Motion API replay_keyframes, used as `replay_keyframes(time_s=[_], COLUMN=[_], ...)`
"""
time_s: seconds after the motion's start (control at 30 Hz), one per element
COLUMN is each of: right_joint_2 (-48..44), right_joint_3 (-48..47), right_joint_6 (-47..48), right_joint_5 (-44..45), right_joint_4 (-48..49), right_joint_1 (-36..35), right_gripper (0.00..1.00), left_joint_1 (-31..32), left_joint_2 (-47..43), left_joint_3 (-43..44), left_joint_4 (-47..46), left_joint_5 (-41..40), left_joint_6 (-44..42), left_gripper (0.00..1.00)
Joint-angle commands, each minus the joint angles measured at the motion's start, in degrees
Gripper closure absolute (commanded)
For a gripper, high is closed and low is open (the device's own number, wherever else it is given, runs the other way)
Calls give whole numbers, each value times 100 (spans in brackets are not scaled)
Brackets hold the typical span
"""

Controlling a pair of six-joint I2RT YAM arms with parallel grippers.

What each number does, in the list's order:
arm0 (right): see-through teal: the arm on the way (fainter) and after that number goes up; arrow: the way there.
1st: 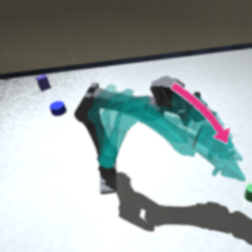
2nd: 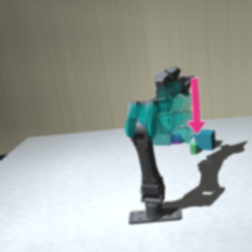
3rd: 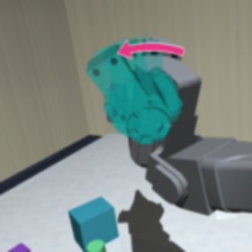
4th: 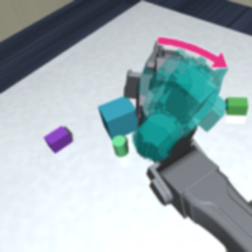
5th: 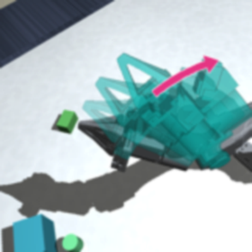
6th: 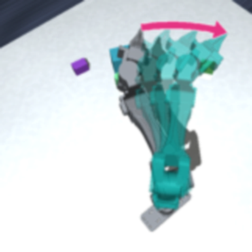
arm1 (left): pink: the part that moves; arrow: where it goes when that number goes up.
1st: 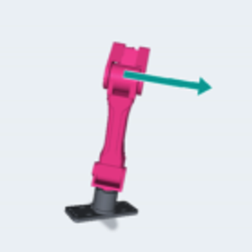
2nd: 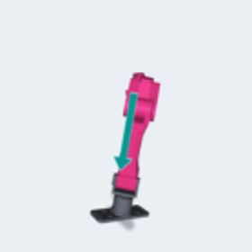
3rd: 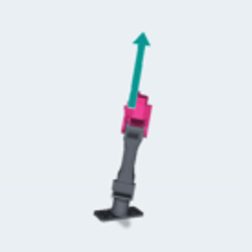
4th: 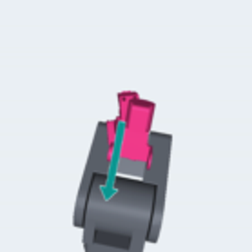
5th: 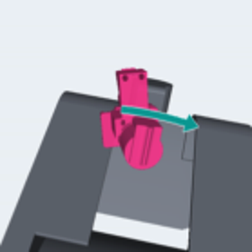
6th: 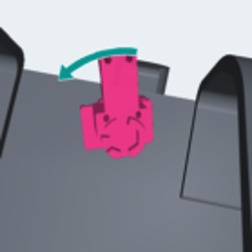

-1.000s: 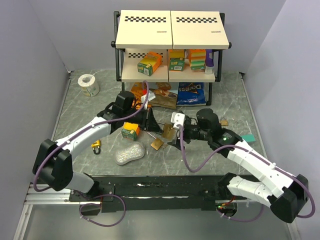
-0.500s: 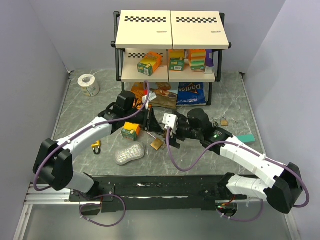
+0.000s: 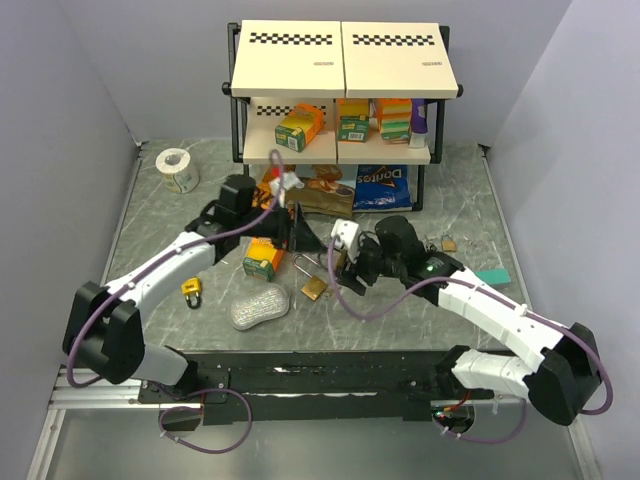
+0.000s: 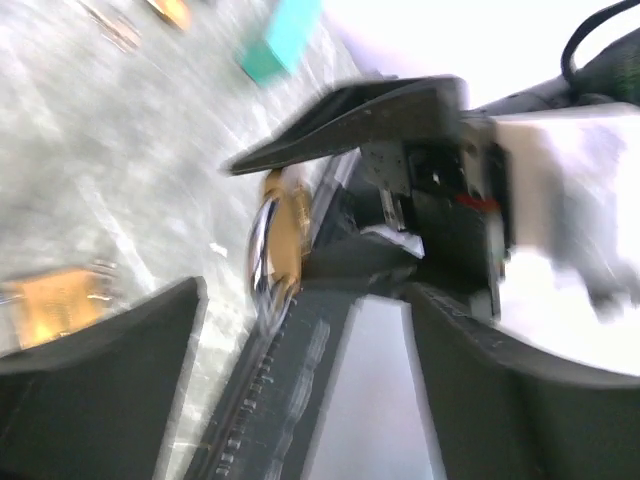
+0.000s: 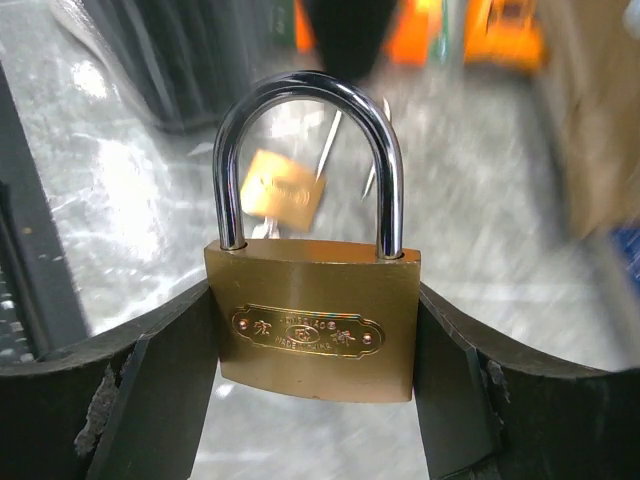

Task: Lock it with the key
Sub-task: Place the lock at the center of the board.

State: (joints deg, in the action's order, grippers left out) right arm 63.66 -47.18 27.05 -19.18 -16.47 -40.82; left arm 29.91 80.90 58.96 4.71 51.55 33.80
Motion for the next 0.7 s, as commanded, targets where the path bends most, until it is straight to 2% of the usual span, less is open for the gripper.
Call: replay_keyframes(time_s=[0.0, 0.03, 0.13, 0.17, 0.27, 0.47, 0.6, 0.67], right_joint_2=[189, 304, 866, 998, 1447, 2413, 3072, 3301], right_joint_3=[-187, -178, -283, -318, -528, -1029, -1355, -1451], right_joint_6=[-1419, -1613, -2141, -2325, -2651, -3257, -3487, -3618], right_joint_5=[-112, -104, 247, 309, 617, 889, 1012, 1109], right_joint_4=[-355, -453, -839, -875, -893, -665, -656, -656], right_joint_1=[670, 967, 1286, 1504, 1760, 1867, 1902, 1928], right_gripper=[83, 83, 81, 81, 80, 77, 76, 71], left_joint_1=[-599, -644, -706, -715, -741, -767, -776, -776], left_joint_2=[-663, -733, -927, -979, -1094, -1244, -1200, -1147], left_joint_3=[45, 106, 195, 204, 151, -60, -78, -8], left_joint_4=[-296, -139, 135, 231, 206, 118, 450, 679], left_joint_5=[-521, -697, -1497, -1890, -2420, -2448, -2291, -2211], left_joint_6=[-285, -643, -1268, -1340, -1499, -1613, -1850, -2149], left_gripper=[1, 1, 4, 4, 4, 4, 4, 4])
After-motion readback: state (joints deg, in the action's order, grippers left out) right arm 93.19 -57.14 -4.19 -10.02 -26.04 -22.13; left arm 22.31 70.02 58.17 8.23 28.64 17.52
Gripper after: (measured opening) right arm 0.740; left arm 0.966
